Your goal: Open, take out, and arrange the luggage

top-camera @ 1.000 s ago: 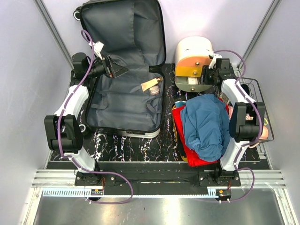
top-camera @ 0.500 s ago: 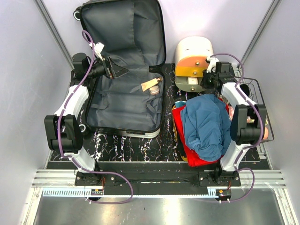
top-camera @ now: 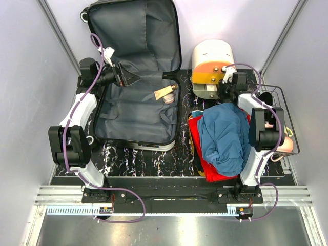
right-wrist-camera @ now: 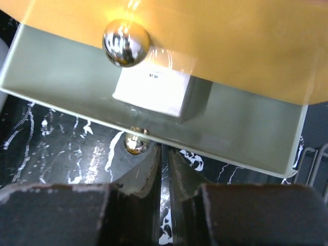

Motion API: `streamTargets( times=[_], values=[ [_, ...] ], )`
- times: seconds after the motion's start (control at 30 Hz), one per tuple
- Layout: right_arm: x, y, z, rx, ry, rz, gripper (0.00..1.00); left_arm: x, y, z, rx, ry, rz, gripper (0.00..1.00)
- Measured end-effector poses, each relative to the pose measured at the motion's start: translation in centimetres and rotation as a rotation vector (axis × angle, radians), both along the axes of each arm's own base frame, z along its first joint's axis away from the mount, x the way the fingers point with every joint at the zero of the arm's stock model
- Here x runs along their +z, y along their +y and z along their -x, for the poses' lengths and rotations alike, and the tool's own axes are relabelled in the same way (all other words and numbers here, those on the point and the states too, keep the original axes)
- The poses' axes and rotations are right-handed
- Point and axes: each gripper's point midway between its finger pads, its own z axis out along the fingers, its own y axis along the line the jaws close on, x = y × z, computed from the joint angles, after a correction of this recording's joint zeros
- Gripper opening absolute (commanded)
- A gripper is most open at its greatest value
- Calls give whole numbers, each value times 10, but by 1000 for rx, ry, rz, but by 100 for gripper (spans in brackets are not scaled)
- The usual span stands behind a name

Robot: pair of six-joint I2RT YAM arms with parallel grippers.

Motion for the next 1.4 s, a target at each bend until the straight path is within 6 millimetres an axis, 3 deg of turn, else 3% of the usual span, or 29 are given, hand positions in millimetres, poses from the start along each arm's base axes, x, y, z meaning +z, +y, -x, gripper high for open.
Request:
streamTargets(
  times=[0.2, 0.5, 0.77, 0.87, 1.03, 1.13, 1.27, 1.4],
  values=[
    [-12, -2, -10, 36, -166, 52, 22, -1, 1, -5, 7, 8, -17, 99],
    [9, 3, -46, 80, -387, 64, 26, -4, 3, -10, 13, 24, -43, 99],
    [21, 13, -51, 120, -439, 32, 60, -13, 5, -11, 15, 47, -65, 99],
    [33, 16, -43, 132, -444, 15, 64, -14, 6, -11, 14, 42, -77, 99],
    [80, 22, -27, 143, -470, -28, 61, -15, 6, -11, 13, 37, -84, 99],
    [102, 23, -29, 115, -455, -78, 55, -15, 6, -11, 14, 36, -82, 99],
    [113, 19, -37, 33, -390, -135, 54, -17, 6, -14, 15, 40, -77, 99],
    [107, 13, -37, -50, -318, -174, 54, -18, 6, -15, 15, 41, -76, 99]
  ],
)
